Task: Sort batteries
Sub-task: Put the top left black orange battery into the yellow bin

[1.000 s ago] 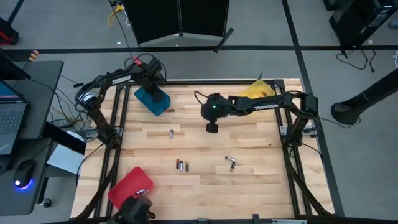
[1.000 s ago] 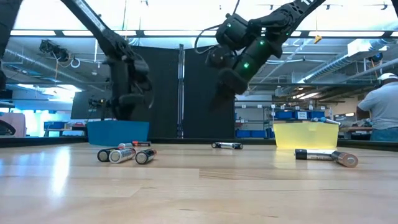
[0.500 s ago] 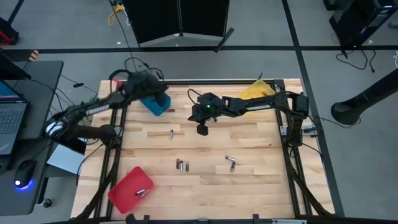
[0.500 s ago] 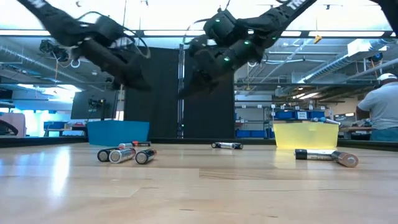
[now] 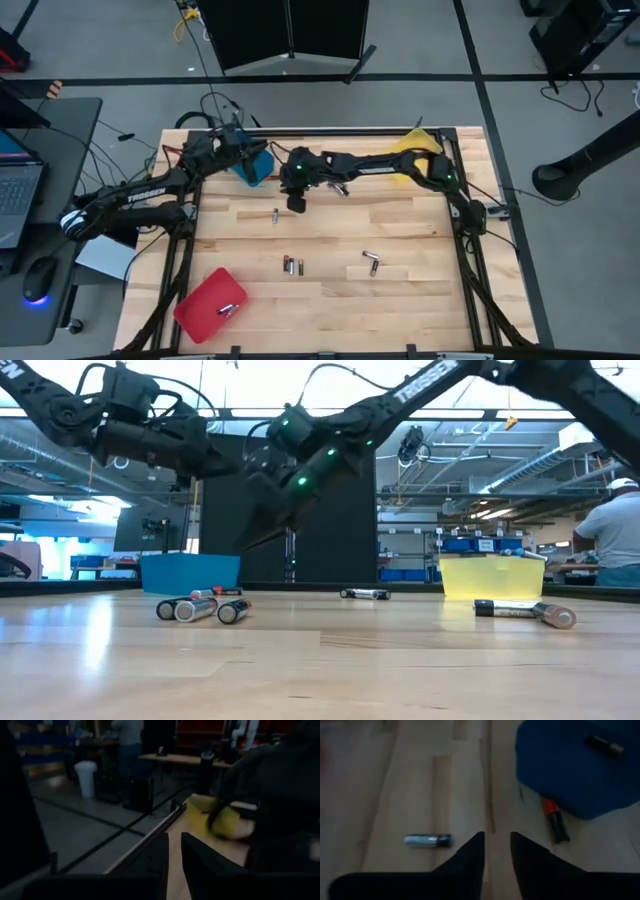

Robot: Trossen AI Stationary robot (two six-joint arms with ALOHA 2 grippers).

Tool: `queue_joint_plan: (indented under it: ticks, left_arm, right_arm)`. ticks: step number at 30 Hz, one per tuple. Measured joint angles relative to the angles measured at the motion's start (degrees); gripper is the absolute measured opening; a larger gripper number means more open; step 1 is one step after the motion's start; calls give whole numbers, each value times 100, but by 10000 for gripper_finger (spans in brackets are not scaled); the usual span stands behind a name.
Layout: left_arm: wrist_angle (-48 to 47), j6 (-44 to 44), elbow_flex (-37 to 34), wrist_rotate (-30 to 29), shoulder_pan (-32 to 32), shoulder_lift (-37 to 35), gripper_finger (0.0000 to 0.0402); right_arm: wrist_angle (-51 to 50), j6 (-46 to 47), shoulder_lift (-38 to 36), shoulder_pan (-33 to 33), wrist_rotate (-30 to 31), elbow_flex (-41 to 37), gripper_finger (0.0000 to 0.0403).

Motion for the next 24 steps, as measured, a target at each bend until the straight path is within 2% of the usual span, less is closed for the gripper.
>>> queue_joint_plan:
  ticks: [4, 7, 12, 16, 24]
  left_arm:
    - [-23, 103, 6, -24, 17, -40, 57]
    - [-21, 133, -2, -98, 22, -52, 57]
    - [12, 249, 0, -149, 28, -54, 57]
    - [9, 273, 0, -143, 57, -58, 57]
    - [-7, 411, 9, -147, 55, -58, 57]
  right_arm:
    - [-229, -31, 515, -85, 71, 568, 169]
    - [-379, -34, 813, -120, 359, 902, 209]
    - [-514, -107, 1071, -196, 603, 1298, 250]
    - [-538, -113, 1266, -263, 555, 1441, 250]
    - [-513, -154, 1308, -286, 554, 1518, 211]
